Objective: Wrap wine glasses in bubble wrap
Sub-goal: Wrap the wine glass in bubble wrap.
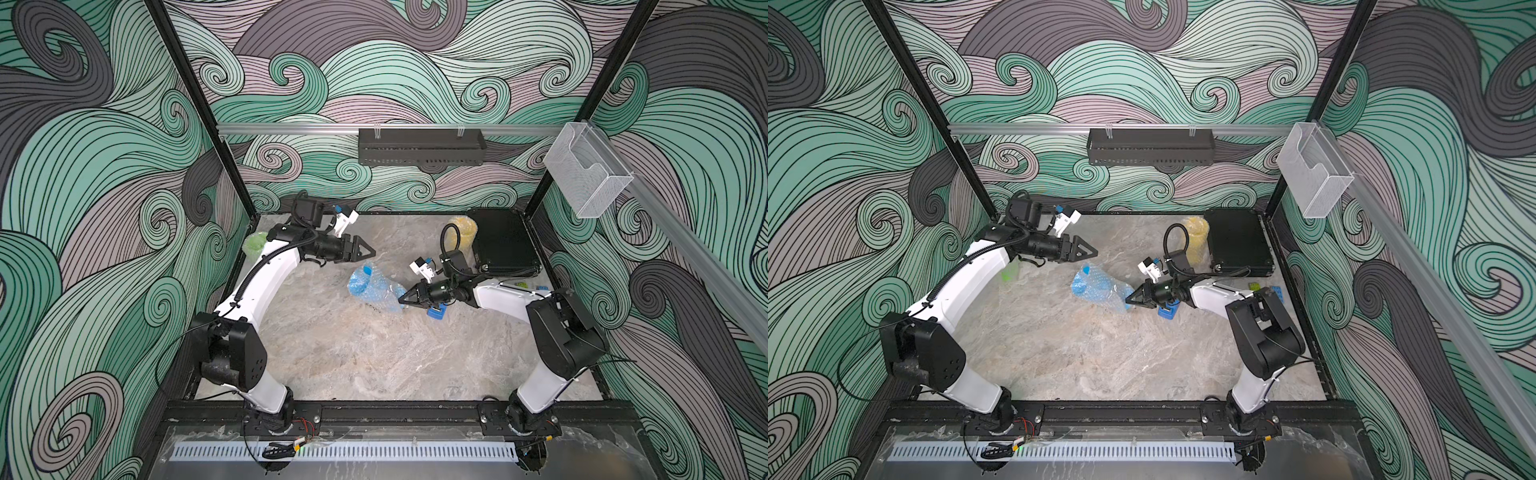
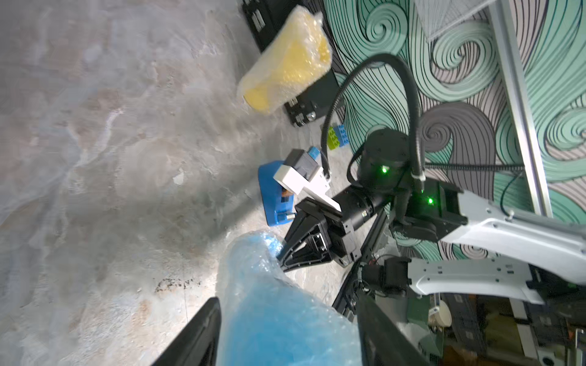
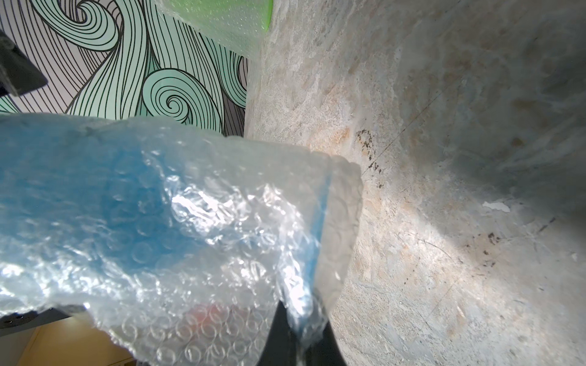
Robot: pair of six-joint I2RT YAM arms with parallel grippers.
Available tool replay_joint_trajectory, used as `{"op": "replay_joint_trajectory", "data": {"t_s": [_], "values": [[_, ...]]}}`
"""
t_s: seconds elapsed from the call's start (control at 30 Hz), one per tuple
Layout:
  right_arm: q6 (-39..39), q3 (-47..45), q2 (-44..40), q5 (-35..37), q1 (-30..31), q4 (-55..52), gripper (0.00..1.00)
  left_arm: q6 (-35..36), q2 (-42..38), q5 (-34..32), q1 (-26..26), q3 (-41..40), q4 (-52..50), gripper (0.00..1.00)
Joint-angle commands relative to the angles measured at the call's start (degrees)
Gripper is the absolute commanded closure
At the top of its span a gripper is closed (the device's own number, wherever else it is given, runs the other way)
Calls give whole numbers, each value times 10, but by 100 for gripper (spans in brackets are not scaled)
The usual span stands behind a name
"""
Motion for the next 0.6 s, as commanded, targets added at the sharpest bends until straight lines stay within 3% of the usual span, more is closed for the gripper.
{"op": "replay_joint_trajectory", "data": {"t_s": [0.0,0.17,0.47,0.57], "values": [[-11,13,-9,4,-3,-11,100,44,-56,11,-5,-29,-23,37],[-9,12,-9,1,-4,-9,100,75,-120,-31,-5,-97,-19,43],[-8,12,-21,-1,-3,-11,100,95,-95,-66,-13,-121,-27,54],[-7,14,-27,-8,-3,-8,100,119,-89,-105,-26,-131,-29,55]]}}
